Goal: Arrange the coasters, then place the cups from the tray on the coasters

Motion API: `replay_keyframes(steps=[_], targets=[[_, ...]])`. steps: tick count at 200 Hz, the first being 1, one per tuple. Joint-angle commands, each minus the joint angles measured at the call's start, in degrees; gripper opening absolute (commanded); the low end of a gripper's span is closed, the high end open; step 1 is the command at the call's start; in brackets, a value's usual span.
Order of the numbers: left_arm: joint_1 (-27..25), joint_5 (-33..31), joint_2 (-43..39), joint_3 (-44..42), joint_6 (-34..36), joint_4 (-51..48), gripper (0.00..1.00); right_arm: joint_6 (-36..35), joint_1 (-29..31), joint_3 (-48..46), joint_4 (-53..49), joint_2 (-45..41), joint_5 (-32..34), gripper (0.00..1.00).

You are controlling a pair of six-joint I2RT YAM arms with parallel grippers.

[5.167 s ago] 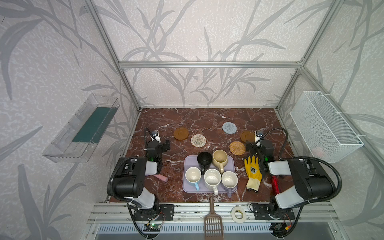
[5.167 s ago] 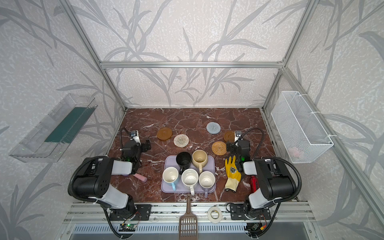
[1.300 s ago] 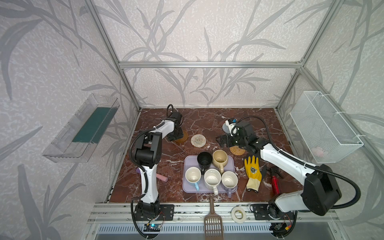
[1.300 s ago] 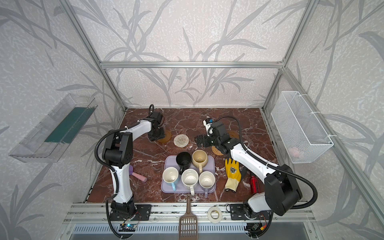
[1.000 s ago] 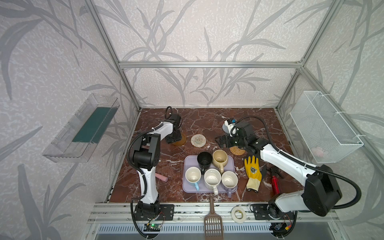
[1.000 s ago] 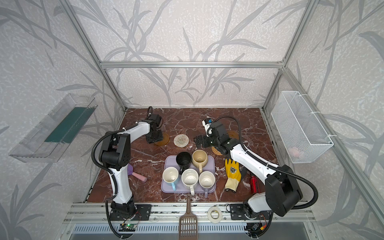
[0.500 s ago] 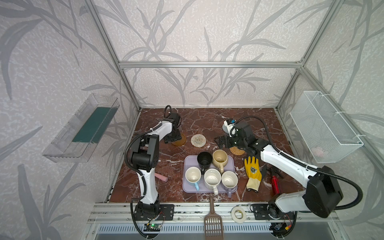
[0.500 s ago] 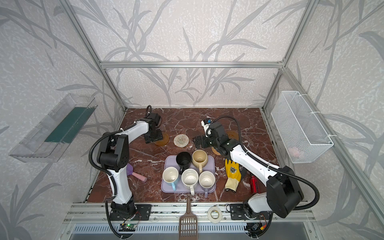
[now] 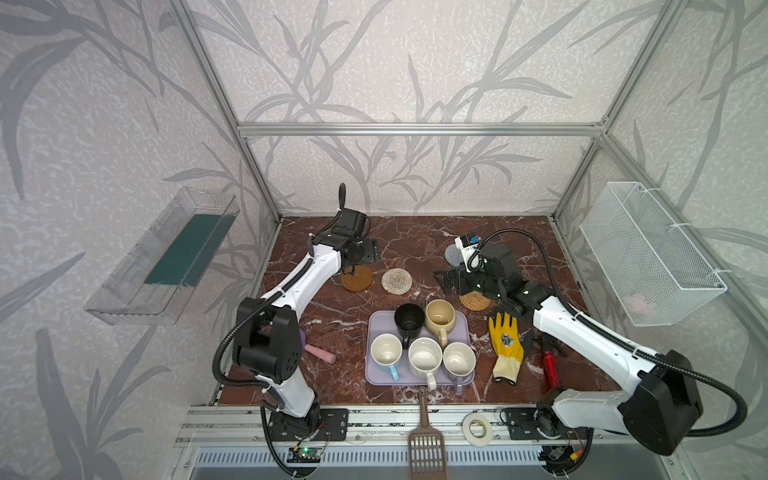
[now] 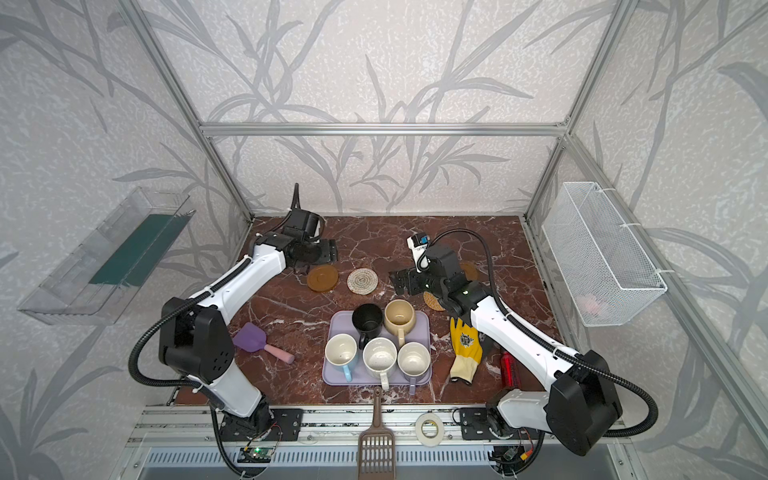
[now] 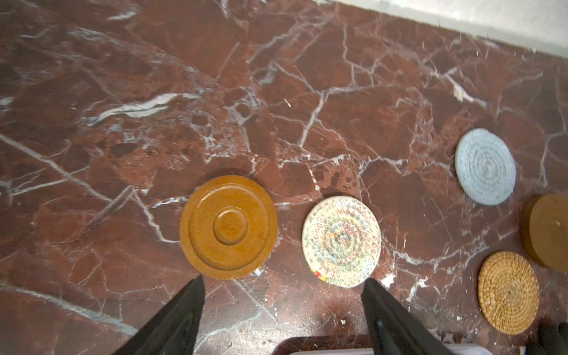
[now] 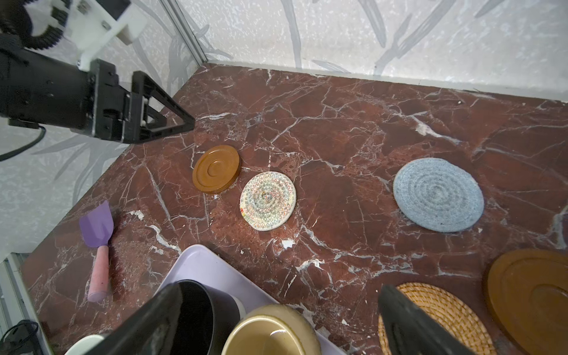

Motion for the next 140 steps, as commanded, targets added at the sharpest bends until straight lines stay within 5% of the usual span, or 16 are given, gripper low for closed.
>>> replay_keyframes(steps=[1, 140], targets=[[-2.34, 1.98, 4.72, 1.71, 5.76, -1.52, 0.82, -0.72, -1.74, 0.8, -1.94, -1.92, -1.09, 0.99], [-5.67, 4.58, 25.41, 19.35, 11.3, -15.25, 0.63, 4.9, -4.26, 0.02, -0.15, 0.14, -3.17, 0.99]])
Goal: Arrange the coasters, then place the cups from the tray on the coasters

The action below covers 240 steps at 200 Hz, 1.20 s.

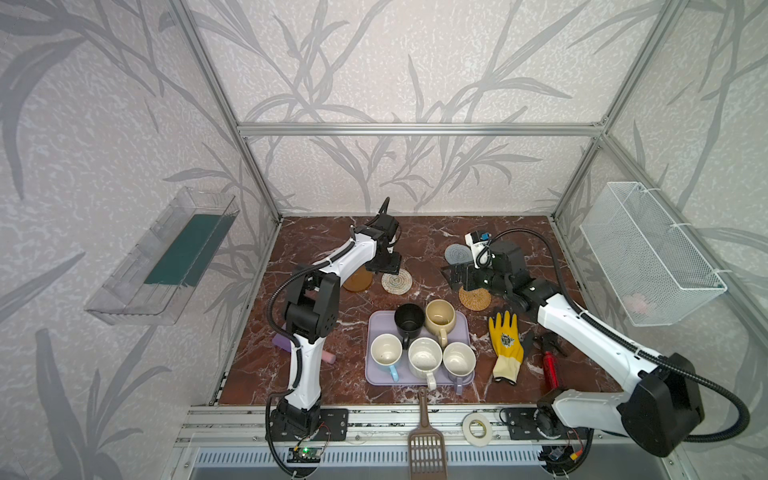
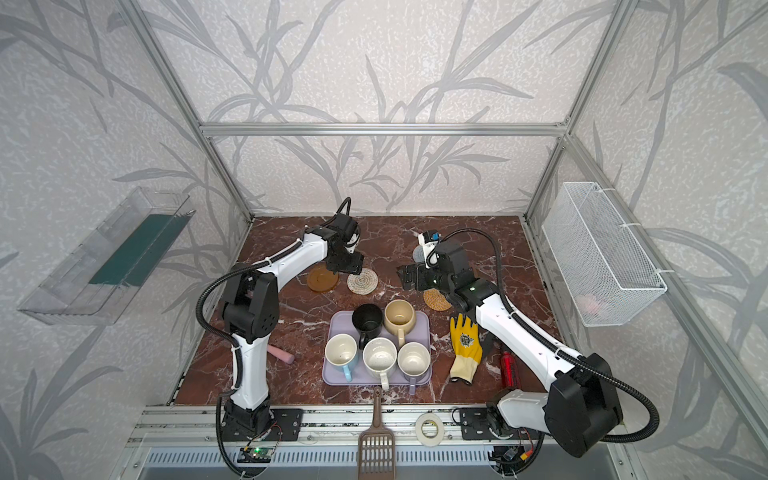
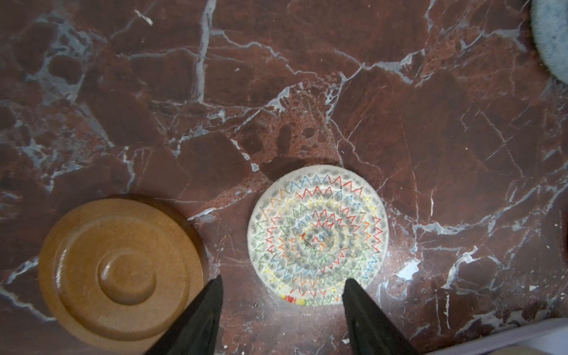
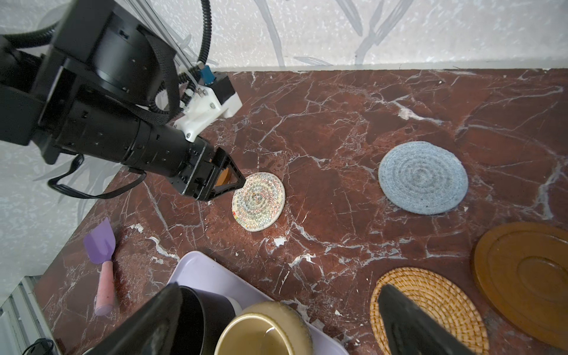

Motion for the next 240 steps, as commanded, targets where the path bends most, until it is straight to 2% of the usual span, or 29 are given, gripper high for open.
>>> replay_keyframes(steps=[1, 84, 191, 240], targets=[[-0.3, 1.03, 2.71, 1.95, 1.2, -4.78, 0.63, 0.81, -0.21, 0.02, 0.87, 0.27, -0.56, 0.99], [-0.79, -1.0, 5.8, 2.89, -0.1, -5.22, 0.58, 1.04, -0.39, -1.38, 1.57, 0.31, -0.55, 0.99], [-0.63, -6.41, 13.1, 11.36, -4.76, -8.35, 0.44, 0.02, -0.91, -2.6, 1.45, -0.67, 0.16, 0.99], [-0.48, -7.74, 14.53, 14.86, -5.78, -9.94, 0.44, -0.25, -1.09, -2.71, 1.47, -0.43, -0.19, 0.99]])
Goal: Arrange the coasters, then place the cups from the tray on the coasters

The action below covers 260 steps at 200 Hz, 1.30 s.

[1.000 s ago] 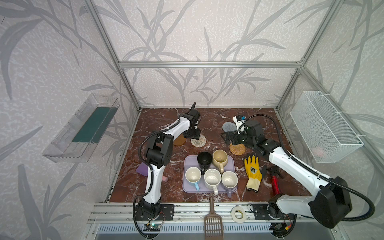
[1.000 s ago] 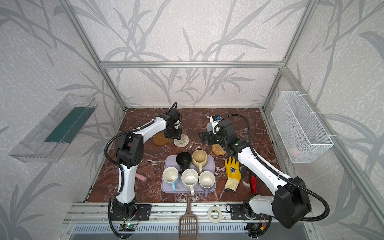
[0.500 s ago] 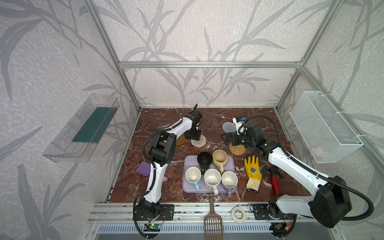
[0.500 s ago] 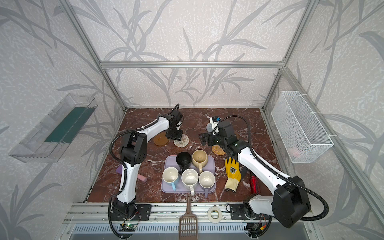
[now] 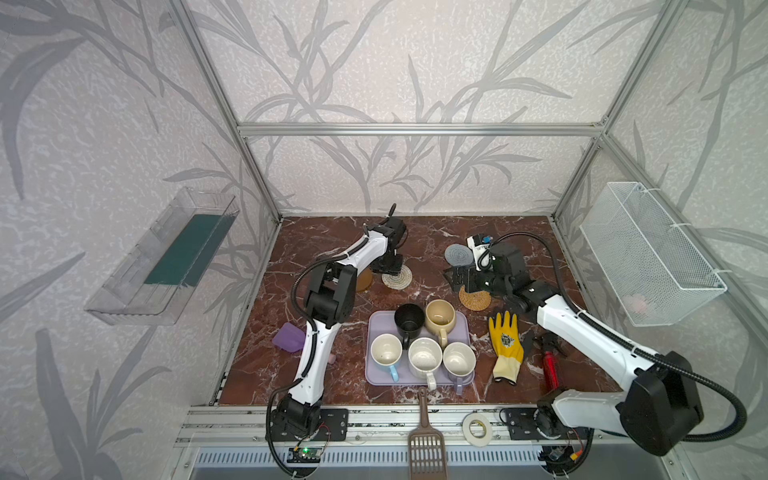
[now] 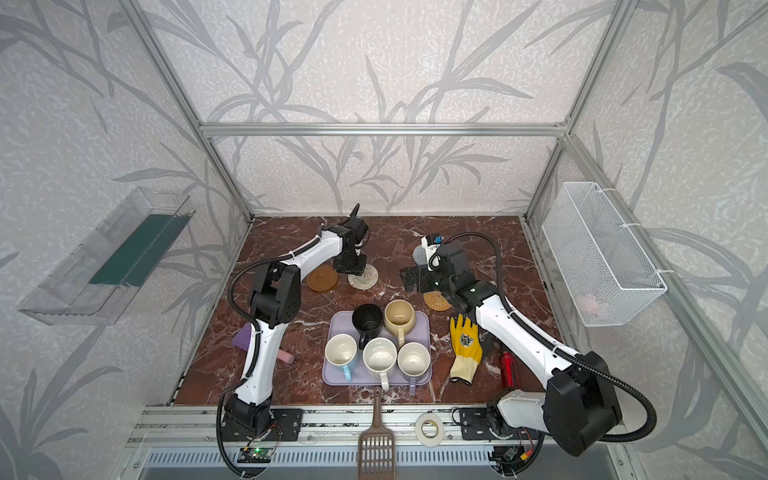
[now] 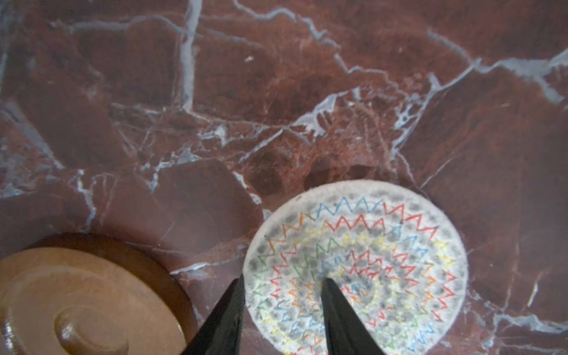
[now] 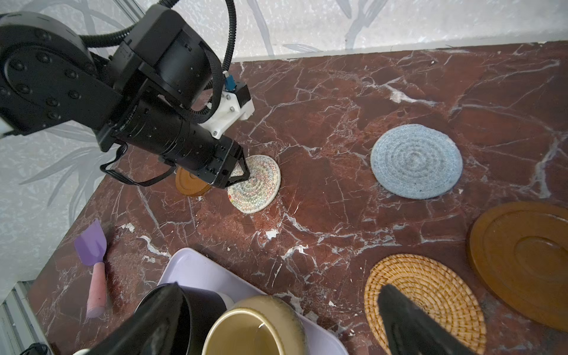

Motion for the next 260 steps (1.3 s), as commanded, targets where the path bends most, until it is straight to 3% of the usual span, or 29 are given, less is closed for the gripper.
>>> replay_keyframes(steps=[1, 90, 132, 151, 168, 179, 212, 260], targets=[[0.15, -2.38, 1.39, 1.59, -1.13, -2.89, 0.44, -0.96, -0.28, -0.69, 0.79, -0.74, -0.11, 0.99], [0.07, 0.49, -3.04, 2.47, -3.76, -1.41, 0.5, -0.29, -0.61, -0.96, 0.97, -1.0, -0.84, 0.99], [-0.19, -0.81, -8.29, 5.01, -6.21, -4.06, 0.58, 2.32, -1.36, -0.49, 0.85, -3.26, -2.24, 0.99], [-0.29, 0.13, -14.04, 1.64, -7.11, -1.83, 0.71, 0.56, -1.5, 0.22, -1.21, -3.88, -0.88, 0.99], [0.1, 7.37, -21.57, -4.31, -10.28, 5.09, 0.91, -0.17, -3.5, 1.5, -2.88, -3.57, -2.64, 0.99], [-0.2, 10.25, -27.13, -8.64, -13.75, 12.68, 0.99, 0.51, -5.62, 2.23, -2.93, -2.93, -5.05, 0.99], [-2.46, 11.09, -38.69, -19.47, -20.33, 27.89, 0.99, -0.31, -11.09, 7.77, -8.11, 0.7, -7.41, 0.99], [-3.56, 16.54, -46.03, -35.17, -30.03, 45.15, 0.99, -4.49, -13.64, 15.99, -12.73, 10.4, -6.76, 0.99]])
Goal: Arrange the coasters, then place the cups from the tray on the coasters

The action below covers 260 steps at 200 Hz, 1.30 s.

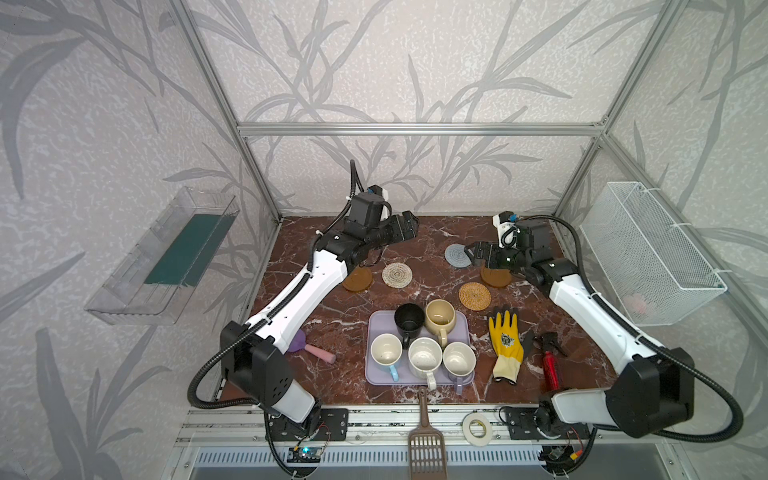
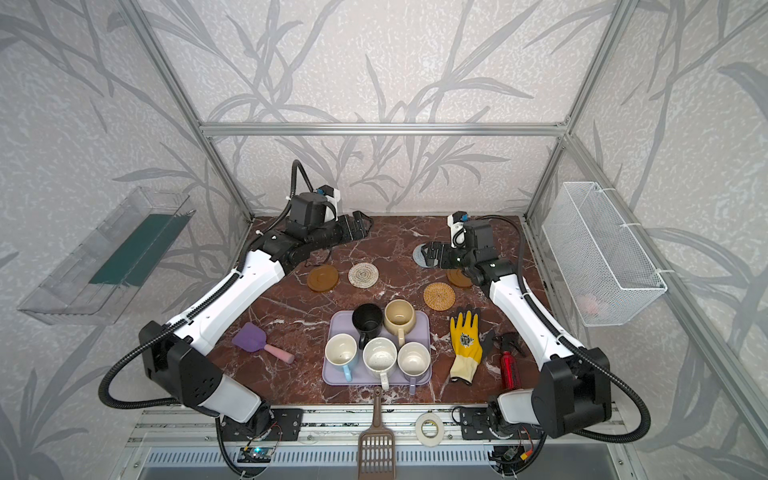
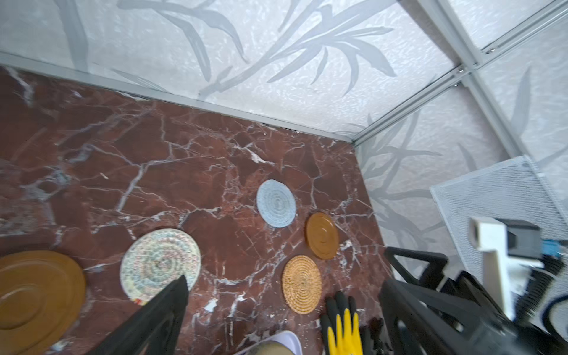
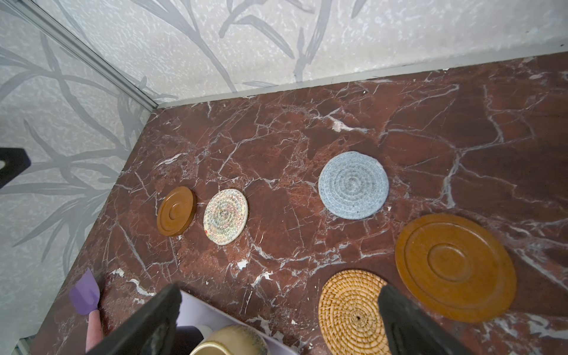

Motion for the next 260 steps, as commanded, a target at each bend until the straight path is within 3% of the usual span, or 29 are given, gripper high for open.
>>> replay_keyframes(steps=[1, 18, 73, 140, 166, 260], targets=[[-0.62, 4.1, -0.58, -7.2, -7.68, 11.91, 0.99, -3.04, -0.48, 3.39, -3.78, 4.29, -0.26, 0.99], [-1.31, 6.61, -0.61, -9.8, -9.35, 17.04, 0.99, -4.27, -0.49, 5.86, -3.65, 8.14, 1.17, 0.99], [-2.36, 4.67, 4.22, -5.26, -6.06, 11.79, 0.99, -6.57, -0.44, 17.09, -7.43, 23.81, 4.12, 0.94], [-2.43, 1.67, 7.52, -0.84, -1.28, 4.97, 0.99, -12.71, -0.49, 33.8, -16.6, 41.23, 8.68, 0.64], [-2.35, 2.33, 9.1, 0.77, -0.72, 4.03, 0.99, -15.44, -0.66, 40.41, -21.46, 47.41, 10.34, 0.59], [-2.28, 3.24, 9.19, 1.89, -1.76, 1.81, 0.99, -17.86, 0.1, 49.81, -29.21, 56.67, 8.41, 0.45]])
